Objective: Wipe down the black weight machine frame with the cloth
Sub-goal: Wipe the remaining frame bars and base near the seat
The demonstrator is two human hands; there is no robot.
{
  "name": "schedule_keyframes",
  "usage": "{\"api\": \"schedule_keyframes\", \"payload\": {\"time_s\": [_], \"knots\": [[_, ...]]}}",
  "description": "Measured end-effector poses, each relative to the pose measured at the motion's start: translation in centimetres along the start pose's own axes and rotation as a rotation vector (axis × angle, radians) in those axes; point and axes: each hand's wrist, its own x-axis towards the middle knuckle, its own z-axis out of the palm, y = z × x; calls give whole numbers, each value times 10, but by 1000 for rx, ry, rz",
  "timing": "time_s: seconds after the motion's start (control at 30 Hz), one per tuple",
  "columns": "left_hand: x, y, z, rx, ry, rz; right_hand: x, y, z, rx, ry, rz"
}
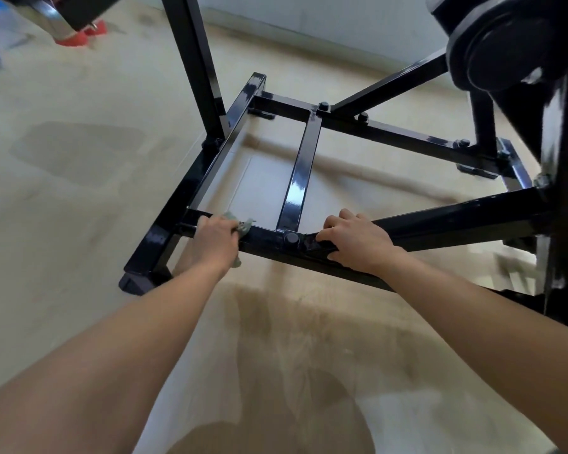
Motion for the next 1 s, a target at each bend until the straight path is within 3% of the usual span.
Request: {"api": "schedule_keyframes", "payload": {"time_s": [0.2, 0.3, 0.4, 0.47, 0.57, 0.67, 0.73, 0.83, 1.0], "knots": [[-25, 46, 13, -173, -166, 200, -2, 5, -12, 39, -66, -23], [-27, 42, 9, -211, -188, 176, -7, 4, -15, -40, -35, -17], [-30, 30, 2, -274, -108, -37, -14, 6, -16, -80, -9, -4], [-36, 28, -2, -397, -21, -291, -19, 10, -16, -75, -21, -14], [-42, 30, 2, -796, 67, -761, -26, 17, -22, -56, -53, -31], [-32, 14, 10, -1070, 266, -1031, -29, 30, -32, -10, -69, -5], [-25, -1, 13, -1123, 349, -1120, -31, 37, -36, 52, -74, 36], [-18, -5, 14, -1311, 393, -1104, -31, 38, -36, 123, -78, 66], [-22, 21, 18, -1552, 276, -1115, -27, 39, -34, 169, -77, 76]]}}
